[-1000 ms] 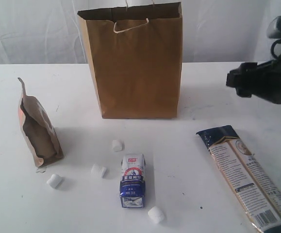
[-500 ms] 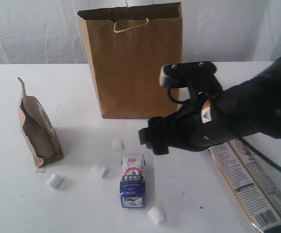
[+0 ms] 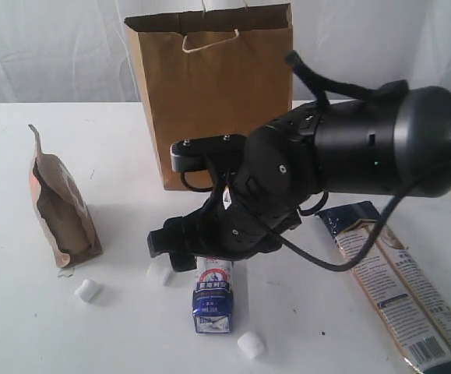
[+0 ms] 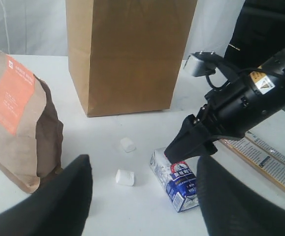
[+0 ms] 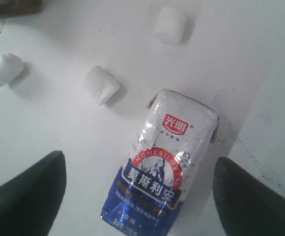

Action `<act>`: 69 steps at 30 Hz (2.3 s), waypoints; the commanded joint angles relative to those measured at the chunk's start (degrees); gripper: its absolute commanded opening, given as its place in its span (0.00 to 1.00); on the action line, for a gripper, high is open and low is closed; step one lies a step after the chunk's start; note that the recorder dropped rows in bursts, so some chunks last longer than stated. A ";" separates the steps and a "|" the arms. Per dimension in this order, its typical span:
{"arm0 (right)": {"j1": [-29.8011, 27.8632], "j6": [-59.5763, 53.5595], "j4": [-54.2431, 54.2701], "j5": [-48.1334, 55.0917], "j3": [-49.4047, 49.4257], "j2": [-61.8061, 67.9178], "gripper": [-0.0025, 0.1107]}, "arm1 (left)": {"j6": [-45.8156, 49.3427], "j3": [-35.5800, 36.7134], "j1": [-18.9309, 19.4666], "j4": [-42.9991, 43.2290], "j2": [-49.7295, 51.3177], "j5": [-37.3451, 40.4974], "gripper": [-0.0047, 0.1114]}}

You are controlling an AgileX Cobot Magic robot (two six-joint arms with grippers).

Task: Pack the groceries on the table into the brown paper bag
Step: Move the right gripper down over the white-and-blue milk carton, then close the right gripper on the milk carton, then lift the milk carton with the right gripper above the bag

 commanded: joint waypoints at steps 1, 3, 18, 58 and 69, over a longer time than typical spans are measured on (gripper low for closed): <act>0.12 -0.71 -0.49 0.88 -2.12 3.69 0.69 | 0.14 -0.34 -0.28 -0.57 -0.14 0.52 0.60; 0.12 -0.71 -0.49 0.74 -2.76 5.20 0.69 | 0.14 -0.34 -0.28 -0.57 -0.14 0.52 0.60; 0.00 -0.71 -2.92 2.04 -2.93 11.82 0.69 | 0.14 -0.34 -0.28 -0.57 -0.14 0.52 0.60; -12.54 1.50 -19.03 -4.91 -2.81 -22.30 0.02 | 0.14 -0.34 -0.28 -0.57 -0.14 0.52 0.60; -33.89 1.27 -13.21 -26.15 -2.81 -24.34 0.02 | 0.14 -0.34 -0.28 -0.57 -0.14 0.52 0.60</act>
